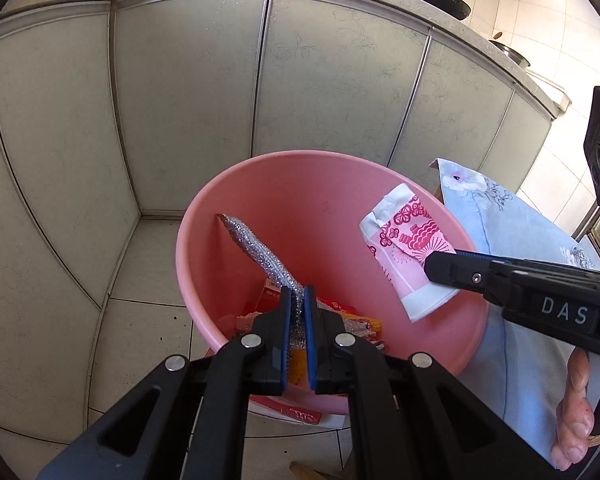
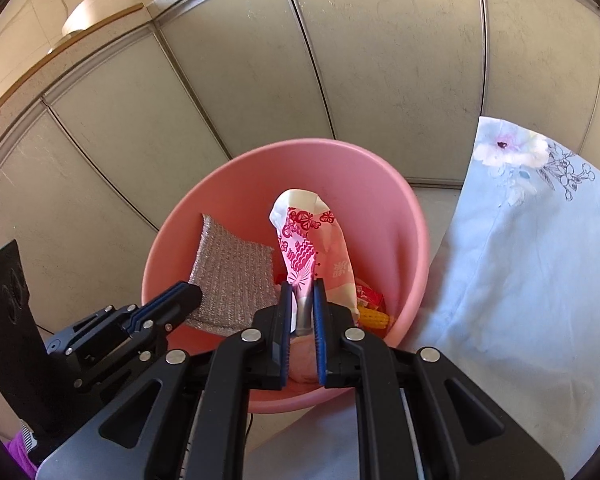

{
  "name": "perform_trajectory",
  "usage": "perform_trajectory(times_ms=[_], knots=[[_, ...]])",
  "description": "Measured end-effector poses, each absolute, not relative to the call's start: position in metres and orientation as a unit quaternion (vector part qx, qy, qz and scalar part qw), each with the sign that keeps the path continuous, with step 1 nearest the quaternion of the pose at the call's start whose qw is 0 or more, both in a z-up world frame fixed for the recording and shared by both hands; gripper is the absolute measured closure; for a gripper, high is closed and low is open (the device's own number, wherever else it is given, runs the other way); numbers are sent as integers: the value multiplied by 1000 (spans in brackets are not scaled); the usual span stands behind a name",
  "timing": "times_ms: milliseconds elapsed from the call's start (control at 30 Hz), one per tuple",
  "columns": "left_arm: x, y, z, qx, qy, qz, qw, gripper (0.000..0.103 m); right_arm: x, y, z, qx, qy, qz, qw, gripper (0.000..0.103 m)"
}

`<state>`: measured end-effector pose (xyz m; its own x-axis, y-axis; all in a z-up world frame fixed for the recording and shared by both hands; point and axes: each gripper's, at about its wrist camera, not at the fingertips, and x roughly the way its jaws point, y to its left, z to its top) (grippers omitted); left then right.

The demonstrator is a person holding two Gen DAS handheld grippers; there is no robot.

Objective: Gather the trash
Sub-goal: 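Open both tools to drop the paper cup and mesh pad into the bucket, then move both open tools away from the bucket back over the table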

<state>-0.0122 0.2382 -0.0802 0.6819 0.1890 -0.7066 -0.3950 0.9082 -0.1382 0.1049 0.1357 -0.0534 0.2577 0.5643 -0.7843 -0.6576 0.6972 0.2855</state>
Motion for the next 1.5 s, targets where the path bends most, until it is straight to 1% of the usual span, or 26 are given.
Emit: perform_trajectory(times_ms=[300,567,700,800,833,867,900,933,1300,1367,1400,1433,1500], knots=[[-13,237,-81,-141,366,168,905,96,105,142,-56,-59,477,381,790,92],[-13,236,-81,-143,370,169,902,95,101,128,-52,-56,469,383,794,92],[-13,238,-80,-155,376,167,898,87,93,119,-49,-63,458,391,796,92],[-14,239,-78,-164,375,167,897,83,89,115,-45,-68,450,396,797,92],[-14,238,-76,-164,374,168,897,81,87,114,-44,-68,449,398,797,91],[-15,237,-73,-163,373,168,898,80,86,113,-43,-68,448,399,798,87],[-15,236,-71,-162,371,168,899,78,84,111,-42,-68,447,400,797,75],[-15,235,-68,-161,369,168,900,78,84,111,-41,-66,447,401,797,68],[-19,216,-38,-145,356,163,909,76,70,90,-33,-73,430,401,806,67],[-20,211,-32,-139,354,166,910,71,69,84,-33,-72,431,400,806,66],[-21,209,-29,-139,352,167,910,64,68,81,-32,-71,431,400,806,62],[-22,208,-27,-139,350,166,911,60,67,80,-31,-71,430,400,806,59],[-25,205,-21,-140,345,165,913,60,64,75,-29,-72,424,400,810,59]])
